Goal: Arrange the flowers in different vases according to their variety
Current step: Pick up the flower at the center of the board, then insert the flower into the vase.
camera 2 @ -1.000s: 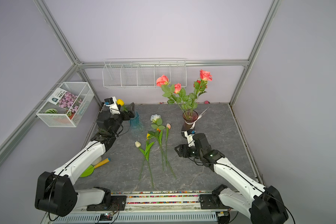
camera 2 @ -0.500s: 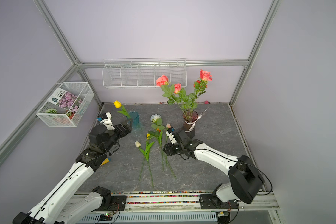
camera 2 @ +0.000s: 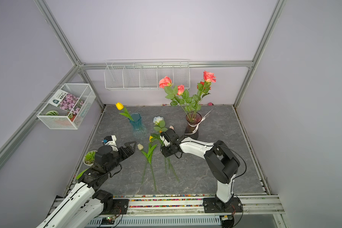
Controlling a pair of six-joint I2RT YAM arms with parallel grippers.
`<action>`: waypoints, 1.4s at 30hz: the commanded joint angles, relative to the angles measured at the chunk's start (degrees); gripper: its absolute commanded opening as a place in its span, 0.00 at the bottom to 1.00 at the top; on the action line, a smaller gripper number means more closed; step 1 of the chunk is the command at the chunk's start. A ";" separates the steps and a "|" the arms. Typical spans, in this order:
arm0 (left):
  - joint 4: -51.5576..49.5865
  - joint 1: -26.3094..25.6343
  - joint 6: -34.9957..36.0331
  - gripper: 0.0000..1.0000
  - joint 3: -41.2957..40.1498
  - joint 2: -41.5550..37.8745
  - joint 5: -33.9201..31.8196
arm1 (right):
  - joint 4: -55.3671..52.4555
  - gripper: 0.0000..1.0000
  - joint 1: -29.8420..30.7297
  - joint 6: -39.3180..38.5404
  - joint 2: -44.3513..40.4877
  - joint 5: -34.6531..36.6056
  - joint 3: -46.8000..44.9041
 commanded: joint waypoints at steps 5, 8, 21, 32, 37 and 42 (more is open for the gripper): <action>1.24 -0.22 -0.74 1.00 -1.77 -0.27 0.72 | -3.66 0.31 0.33 -1.01 5.09 1.63 3.75; 1.58 -0.22 -1.15 1.00 -2.17 -0.38 1.05 | -3.99 0.24 0.33 -1.06 5.85 1.93 4.42; 1.45 -0.22 -1.50 1.00 -3.63 -1.72 1.65 | -2.99 0.00 0.50 -1.10 -1.42 1.79 2.10; 0.59 -0.22 -0.93 1.00 -4.31 -4.70 1.47 | 2.14 0.00 0.53 -1.60 -20.14 2.30 -4.32; 1.53 -0.22 -0.79 1.00 -5.51 -6.10 2.03 | 5.12 0.00 0.56 -3.89 -30.66 2.32 -5.16; 2.54 -0.22 -0.90 1.00 -6.09 -5.48 3.00 | 13.20 0.00 0.58 -6.38 -38.47 0.74 -5.88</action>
